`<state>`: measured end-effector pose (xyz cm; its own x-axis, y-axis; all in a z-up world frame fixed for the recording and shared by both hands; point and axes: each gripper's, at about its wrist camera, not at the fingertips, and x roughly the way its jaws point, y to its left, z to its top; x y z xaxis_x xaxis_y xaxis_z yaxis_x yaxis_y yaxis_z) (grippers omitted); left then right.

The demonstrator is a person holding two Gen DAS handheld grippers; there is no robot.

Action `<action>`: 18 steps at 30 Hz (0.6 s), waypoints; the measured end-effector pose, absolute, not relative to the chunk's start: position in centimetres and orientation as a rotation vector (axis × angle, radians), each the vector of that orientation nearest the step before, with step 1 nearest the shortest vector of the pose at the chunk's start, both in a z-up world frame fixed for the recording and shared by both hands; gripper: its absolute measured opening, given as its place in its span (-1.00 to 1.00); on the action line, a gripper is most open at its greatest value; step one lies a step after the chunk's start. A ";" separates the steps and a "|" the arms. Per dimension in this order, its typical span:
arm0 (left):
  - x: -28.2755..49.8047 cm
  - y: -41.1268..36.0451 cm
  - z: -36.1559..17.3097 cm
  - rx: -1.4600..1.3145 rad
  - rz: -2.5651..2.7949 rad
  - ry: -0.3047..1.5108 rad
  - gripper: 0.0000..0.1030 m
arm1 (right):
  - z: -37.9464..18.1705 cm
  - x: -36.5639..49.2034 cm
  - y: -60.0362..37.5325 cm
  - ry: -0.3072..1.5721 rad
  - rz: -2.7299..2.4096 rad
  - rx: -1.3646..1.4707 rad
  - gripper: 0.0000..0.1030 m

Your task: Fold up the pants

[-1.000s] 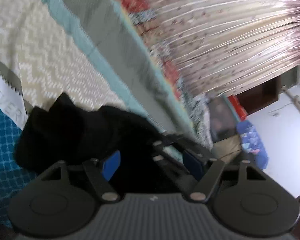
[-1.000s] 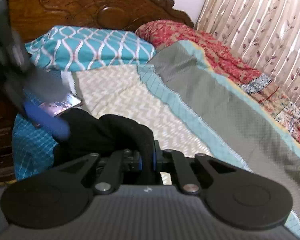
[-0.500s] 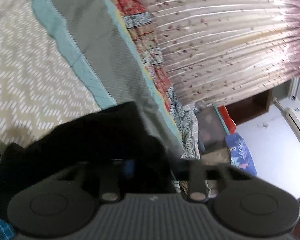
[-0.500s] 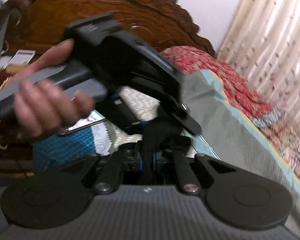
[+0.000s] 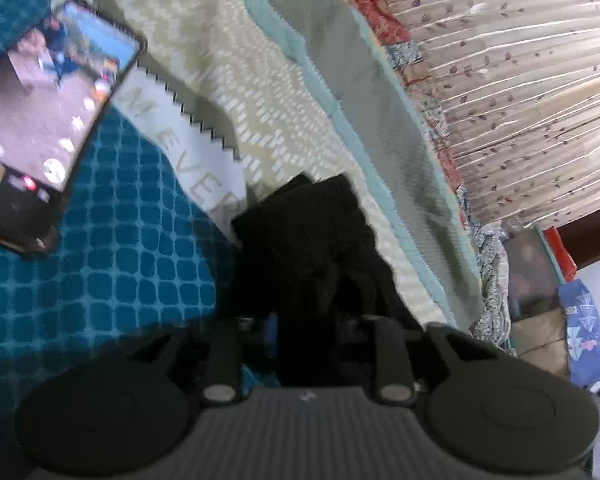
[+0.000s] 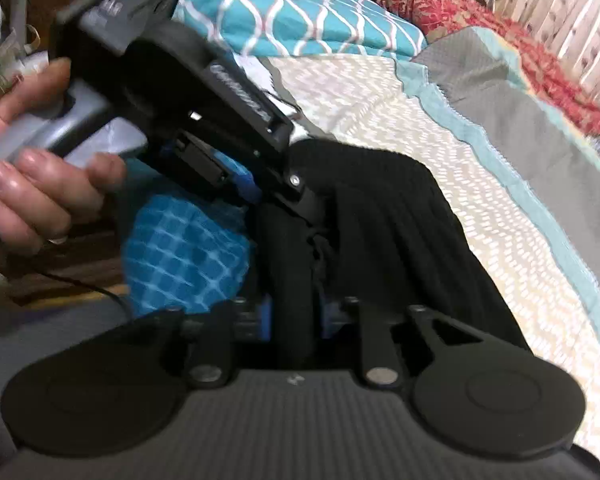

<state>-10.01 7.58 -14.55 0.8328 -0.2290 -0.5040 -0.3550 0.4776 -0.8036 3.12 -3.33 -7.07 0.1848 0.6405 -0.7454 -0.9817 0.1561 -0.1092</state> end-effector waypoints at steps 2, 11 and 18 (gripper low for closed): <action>-11.2 8.1 -13.2 -1.074 0.106 0.571 -0.04 | -5.4 3.6 -5.2 0.642 1.290 -0.614 -0.25; -8.4 7.9 -6.9 -0.980 0.006 0.460 -0.04 | -4.9 6.1 -13.3 0.828 1.158 -0.277 -0.25; -2.0 2.9 -9.5 -0.906 0.004 0.706 -0.11 | -9.0 6.1 -16.0 1.044 1.111 -0.155 -0.23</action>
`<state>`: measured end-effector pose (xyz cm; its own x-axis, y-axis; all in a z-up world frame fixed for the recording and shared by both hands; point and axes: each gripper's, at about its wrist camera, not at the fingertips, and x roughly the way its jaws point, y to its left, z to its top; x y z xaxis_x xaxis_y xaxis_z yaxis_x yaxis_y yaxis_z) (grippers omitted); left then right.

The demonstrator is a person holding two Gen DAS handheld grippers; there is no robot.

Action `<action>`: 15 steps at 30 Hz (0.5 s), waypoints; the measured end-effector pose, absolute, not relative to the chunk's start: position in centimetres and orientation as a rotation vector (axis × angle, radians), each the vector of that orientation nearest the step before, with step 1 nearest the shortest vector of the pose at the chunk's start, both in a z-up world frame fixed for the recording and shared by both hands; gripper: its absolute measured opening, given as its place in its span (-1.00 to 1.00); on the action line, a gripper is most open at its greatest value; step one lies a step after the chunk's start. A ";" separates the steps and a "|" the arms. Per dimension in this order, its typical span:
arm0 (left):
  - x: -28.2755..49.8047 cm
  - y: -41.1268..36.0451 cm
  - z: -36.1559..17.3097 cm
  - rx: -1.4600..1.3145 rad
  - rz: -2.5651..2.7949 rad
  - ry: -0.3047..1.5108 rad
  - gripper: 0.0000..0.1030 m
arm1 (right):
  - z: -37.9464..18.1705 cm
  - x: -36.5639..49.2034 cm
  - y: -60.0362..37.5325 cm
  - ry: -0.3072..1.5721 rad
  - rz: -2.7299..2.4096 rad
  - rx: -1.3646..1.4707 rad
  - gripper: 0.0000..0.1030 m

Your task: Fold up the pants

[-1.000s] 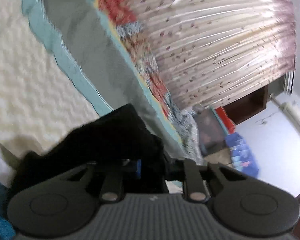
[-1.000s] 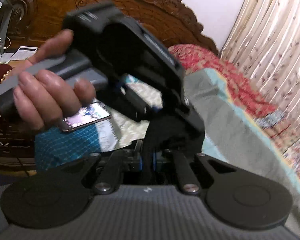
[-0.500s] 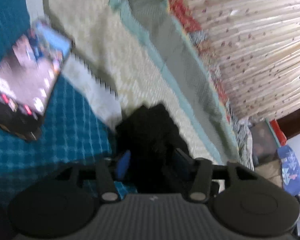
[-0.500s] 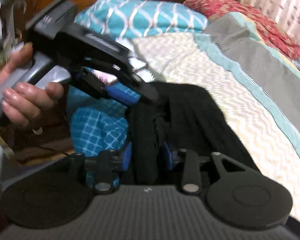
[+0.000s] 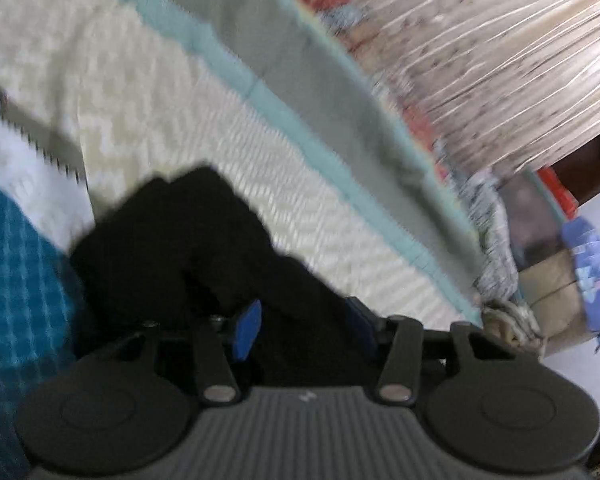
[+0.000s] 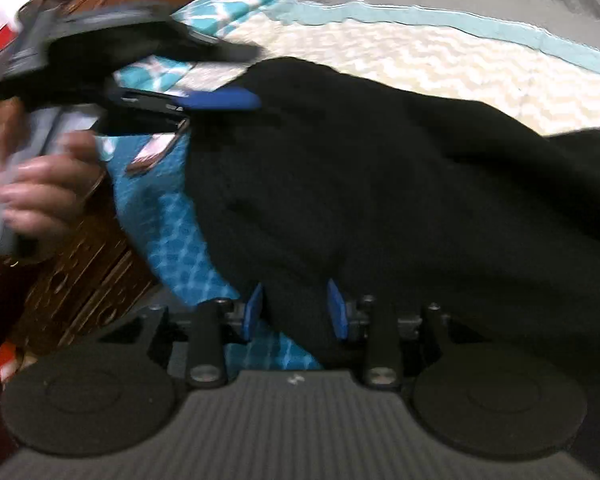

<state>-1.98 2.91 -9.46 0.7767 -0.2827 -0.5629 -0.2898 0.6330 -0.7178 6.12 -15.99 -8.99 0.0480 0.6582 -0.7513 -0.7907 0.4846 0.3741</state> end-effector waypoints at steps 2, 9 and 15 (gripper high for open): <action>-2.0 2.3 -9.0 -0.893 -0.005 0.693 -0.11 | -7.8 6.2 -17.5 1.003 1.124 -0.129 -0.25; 2.1 -1.2 -7.3 -0.799 -0.059 0.713 -0.07 | -6.0 9.5 -29.1 0.882 0.809 0.141 -0.24; 7.8 -8.0 -8.9 -0.703 -0.198 0.880 -0.16 | -7.5 11.1 -40.7 0.822 0.414 0.285 -0.24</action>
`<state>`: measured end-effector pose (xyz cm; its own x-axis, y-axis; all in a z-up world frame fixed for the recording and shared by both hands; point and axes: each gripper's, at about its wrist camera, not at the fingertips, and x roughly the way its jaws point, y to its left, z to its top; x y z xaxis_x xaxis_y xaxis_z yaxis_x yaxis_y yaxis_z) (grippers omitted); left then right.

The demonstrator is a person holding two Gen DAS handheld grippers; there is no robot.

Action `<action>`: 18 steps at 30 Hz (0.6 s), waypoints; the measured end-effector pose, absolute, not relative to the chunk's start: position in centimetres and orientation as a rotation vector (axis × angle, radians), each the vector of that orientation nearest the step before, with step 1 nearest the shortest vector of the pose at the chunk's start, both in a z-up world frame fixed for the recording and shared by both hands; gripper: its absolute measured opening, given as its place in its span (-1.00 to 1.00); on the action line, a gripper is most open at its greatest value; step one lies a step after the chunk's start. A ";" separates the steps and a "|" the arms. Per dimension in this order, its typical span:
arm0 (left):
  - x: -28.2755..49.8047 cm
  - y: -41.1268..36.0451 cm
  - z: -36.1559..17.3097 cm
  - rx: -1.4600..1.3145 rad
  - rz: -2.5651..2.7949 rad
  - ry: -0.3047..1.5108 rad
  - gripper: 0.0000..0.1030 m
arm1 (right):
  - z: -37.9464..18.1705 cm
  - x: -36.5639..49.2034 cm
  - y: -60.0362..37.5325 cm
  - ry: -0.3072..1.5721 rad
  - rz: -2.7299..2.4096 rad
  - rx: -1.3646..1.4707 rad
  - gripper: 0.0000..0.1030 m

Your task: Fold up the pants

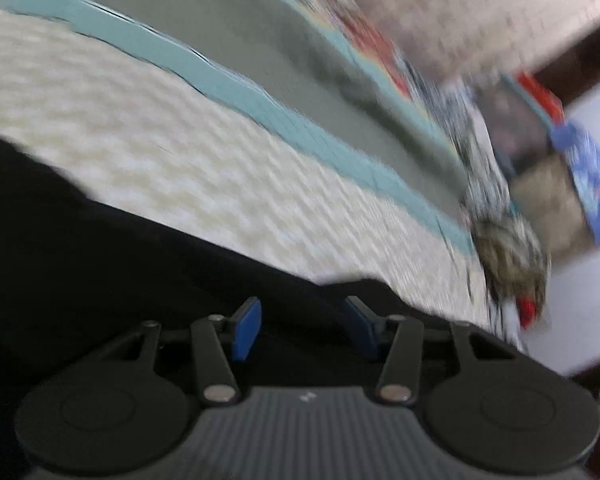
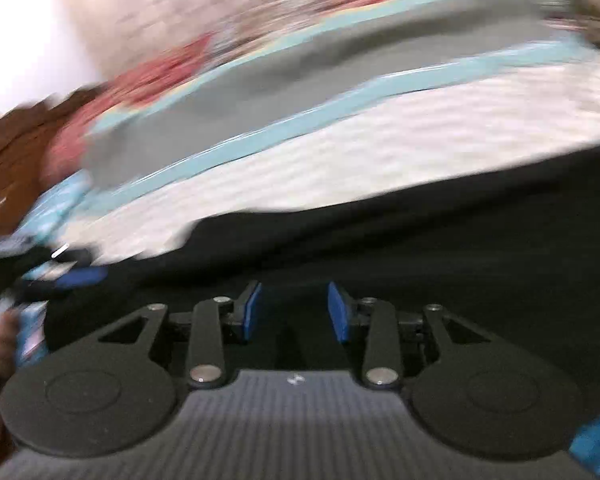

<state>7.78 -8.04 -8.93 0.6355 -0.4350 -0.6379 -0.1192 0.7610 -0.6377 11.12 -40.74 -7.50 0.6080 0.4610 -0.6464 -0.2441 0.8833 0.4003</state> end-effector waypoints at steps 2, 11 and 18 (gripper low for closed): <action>10.5 -11.5 -9.8 -0.641 -0.232 0.964 -0.24 | -8.3 11.2 -44.9 0.832 0.260 0.323 -0.29; 17.8 -17.7 -11.8 -0.433 -0.043 1.040 -0.21 | -8.3 4.6 -59.8 0.657 -0.015 0.608 -0.74; 17.4 -19.8 -8.5 -0.445 0.008 0.959 -0.05 | -9.3 3.9 -66.5 0.443 -0.238 0.767 0.11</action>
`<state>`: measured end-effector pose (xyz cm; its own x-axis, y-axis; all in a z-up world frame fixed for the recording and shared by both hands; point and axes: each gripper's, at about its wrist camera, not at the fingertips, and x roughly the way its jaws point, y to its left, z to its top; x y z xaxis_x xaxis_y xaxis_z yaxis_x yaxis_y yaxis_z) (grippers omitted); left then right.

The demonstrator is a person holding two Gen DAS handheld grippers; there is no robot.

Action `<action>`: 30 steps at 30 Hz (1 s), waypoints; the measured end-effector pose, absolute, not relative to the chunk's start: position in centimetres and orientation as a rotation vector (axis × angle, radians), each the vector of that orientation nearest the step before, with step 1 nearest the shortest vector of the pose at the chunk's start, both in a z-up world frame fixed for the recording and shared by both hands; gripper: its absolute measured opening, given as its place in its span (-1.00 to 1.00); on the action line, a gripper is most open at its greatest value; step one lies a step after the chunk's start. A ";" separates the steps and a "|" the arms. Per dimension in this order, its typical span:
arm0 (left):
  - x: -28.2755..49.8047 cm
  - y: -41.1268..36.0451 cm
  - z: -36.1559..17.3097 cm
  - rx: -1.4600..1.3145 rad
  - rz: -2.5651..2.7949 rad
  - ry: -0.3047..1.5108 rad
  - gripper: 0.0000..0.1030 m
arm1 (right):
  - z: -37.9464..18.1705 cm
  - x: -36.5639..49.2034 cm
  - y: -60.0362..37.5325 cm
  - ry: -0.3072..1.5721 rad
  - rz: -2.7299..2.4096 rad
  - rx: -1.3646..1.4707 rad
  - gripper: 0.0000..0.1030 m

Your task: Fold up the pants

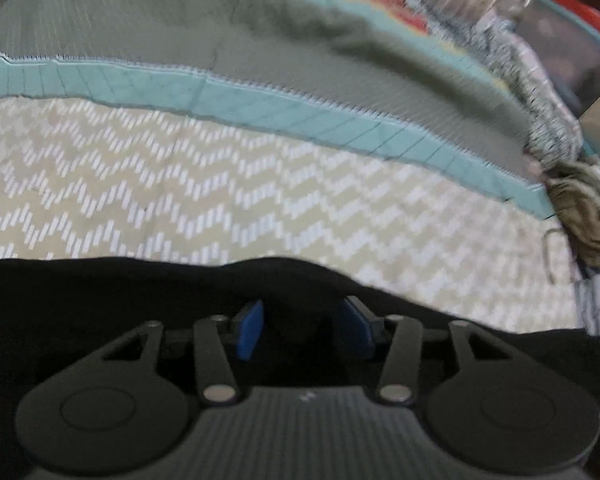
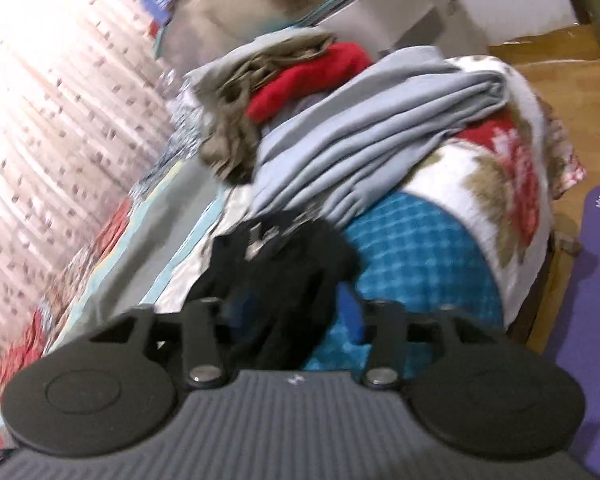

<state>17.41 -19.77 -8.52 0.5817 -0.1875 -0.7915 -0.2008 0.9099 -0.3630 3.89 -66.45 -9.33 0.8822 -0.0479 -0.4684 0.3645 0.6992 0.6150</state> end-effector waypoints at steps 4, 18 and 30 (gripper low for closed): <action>16.3 -20.2 -7.9 -0.465 0.009 0.990 -0.03 | -11.3 5.6 -66.8 0.444 -0.216 0.822 0.14; 13.5 -20.8 -7.8 -0.562 -0.073 1.055 0.02 | -8.1 6.3 -64.2 0.436 -0.152 0.586 -0.65; 11.2 -20.8 -7.9 -0.639 -0.197 1.048 0.04 | -5.3 7.4 -45.3 0.552 0.453 0.068 -0.65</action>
<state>11.16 -20.75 -7.89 0.5012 -0.4439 -0.7428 -0.1435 0.8039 -0.5773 7.41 -45.28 -5.29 0.7557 0.4334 -0.4910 -0.3975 0.8993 0.1820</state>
